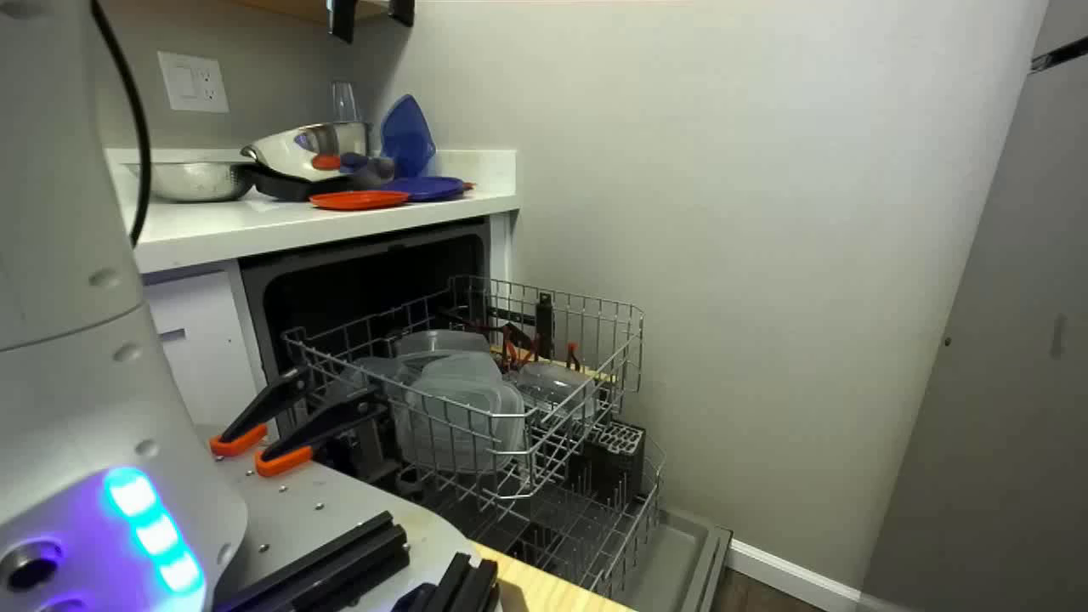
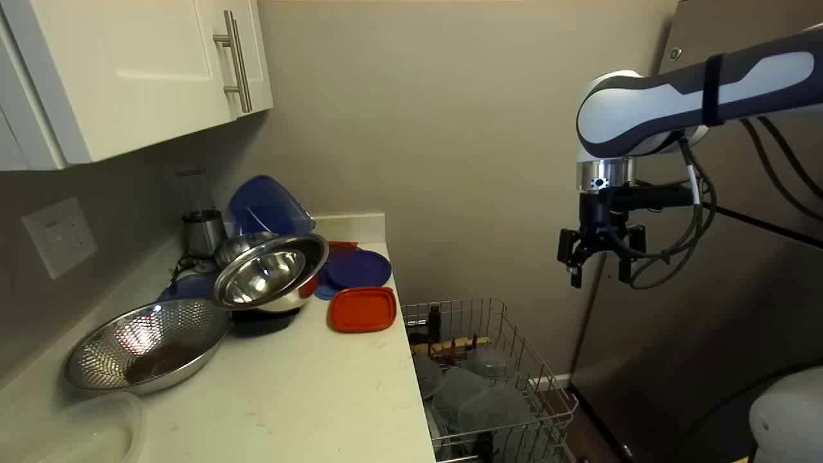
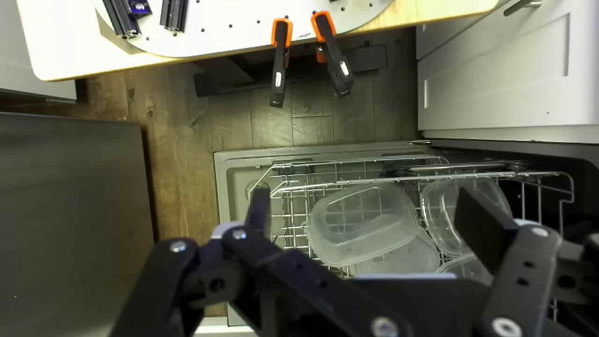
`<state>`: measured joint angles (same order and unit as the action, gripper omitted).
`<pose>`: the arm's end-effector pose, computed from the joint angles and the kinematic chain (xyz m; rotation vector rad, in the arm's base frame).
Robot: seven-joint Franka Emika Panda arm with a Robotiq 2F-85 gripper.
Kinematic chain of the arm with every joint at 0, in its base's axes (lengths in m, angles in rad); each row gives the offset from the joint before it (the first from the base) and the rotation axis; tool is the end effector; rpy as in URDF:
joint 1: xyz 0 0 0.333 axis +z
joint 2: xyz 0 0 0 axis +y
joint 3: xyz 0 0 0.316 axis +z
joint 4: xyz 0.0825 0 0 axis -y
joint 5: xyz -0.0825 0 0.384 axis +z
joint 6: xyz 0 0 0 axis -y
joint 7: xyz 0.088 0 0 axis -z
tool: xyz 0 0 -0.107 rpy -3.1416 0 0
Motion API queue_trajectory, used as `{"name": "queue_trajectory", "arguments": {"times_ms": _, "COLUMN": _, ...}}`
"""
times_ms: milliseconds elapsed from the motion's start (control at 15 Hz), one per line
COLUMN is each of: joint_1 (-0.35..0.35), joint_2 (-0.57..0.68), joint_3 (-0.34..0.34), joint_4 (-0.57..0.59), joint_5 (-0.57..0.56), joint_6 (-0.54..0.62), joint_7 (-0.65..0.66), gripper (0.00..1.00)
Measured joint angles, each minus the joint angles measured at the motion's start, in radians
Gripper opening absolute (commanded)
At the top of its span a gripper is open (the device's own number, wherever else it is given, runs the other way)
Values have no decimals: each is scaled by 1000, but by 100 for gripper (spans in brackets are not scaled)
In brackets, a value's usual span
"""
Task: Remove the lunch box to the left in front from the dish rack in the dish washer and put it on the kitchen countertop
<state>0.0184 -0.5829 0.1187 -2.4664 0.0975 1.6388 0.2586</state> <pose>0.3411 0.0596 0.4759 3.0910 -0.2600 -0.3872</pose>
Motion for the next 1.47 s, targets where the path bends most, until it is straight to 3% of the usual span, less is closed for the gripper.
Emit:
{"name": "queue_trajectory", "arguments": {"times_ms": 1000, "joint_1": 0, "joint_2": 5, "joint_3": 0, "joint_4": 1, "joint_5": -3, "joint_6": 2, "joint_7": 0, "gripper": 100}}
{"name": "queue_trajectory", "arguments": {"times_ms": 1467, "joint_1": -6, "joint_2": 166, "joint_3": -4, "joint_4": 67, "joint_5": -45, "joint_6": 27, "joint_7": 0, "gripper": 100}}
